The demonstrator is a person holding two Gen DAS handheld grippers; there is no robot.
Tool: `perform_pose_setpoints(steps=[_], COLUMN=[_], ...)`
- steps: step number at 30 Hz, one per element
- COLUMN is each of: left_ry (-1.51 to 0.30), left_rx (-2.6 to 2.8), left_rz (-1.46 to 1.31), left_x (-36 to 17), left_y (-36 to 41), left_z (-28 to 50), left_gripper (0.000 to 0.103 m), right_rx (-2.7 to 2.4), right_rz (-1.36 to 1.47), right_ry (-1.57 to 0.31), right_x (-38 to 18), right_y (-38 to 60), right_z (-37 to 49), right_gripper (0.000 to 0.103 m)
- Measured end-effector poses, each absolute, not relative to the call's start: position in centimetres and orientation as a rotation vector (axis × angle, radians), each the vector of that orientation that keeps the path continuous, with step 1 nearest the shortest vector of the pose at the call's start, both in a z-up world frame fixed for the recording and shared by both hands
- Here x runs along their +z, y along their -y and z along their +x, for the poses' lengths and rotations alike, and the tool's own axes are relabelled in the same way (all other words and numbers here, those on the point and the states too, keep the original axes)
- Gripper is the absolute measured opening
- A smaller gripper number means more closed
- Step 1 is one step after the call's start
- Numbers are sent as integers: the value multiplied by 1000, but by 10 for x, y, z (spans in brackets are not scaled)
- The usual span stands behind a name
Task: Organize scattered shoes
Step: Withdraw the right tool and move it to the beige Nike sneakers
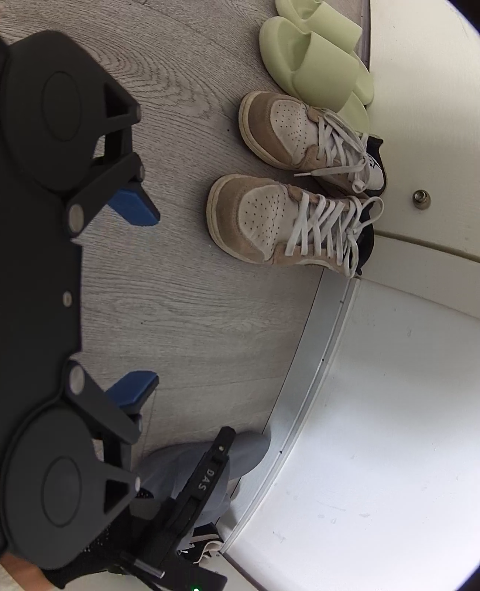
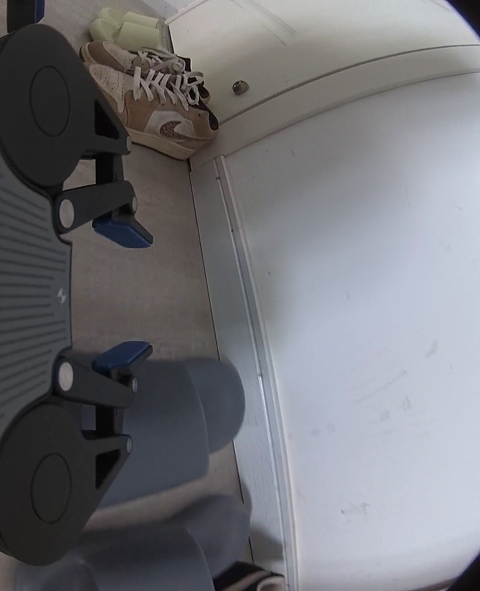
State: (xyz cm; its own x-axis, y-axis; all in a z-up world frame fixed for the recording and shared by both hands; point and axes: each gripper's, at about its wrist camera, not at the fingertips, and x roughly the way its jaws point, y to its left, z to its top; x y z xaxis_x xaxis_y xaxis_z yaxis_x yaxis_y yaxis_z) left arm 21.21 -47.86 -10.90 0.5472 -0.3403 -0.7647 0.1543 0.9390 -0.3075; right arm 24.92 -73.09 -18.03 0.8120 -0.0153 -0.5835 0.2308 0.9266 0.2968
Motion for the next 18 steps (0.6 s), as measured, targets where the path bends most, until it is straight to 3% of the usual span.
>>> perform_pose_setpoints(steps=[3,9,16,18], left_ry=[-949,-949,-944,-946], left_rx=[-287,-290,-281,-275], left_rz=[-218,-214,-208,-198], left_x=[-110,-110,-110,-112], left_y=[475,477,476,476], left_z=[215,217,217,217], left_gripper=[86,86,86,86], right_rx=[-196,-365,-424,-423], right_rz=[362,317,224,215], right_ry=[-642,-678,-718,-719], right_x=[-190,-192,-189,-187], right_y=[727,738,741,735], right_z=[264,260,245,243], right_gripper=[51,3,0,7])
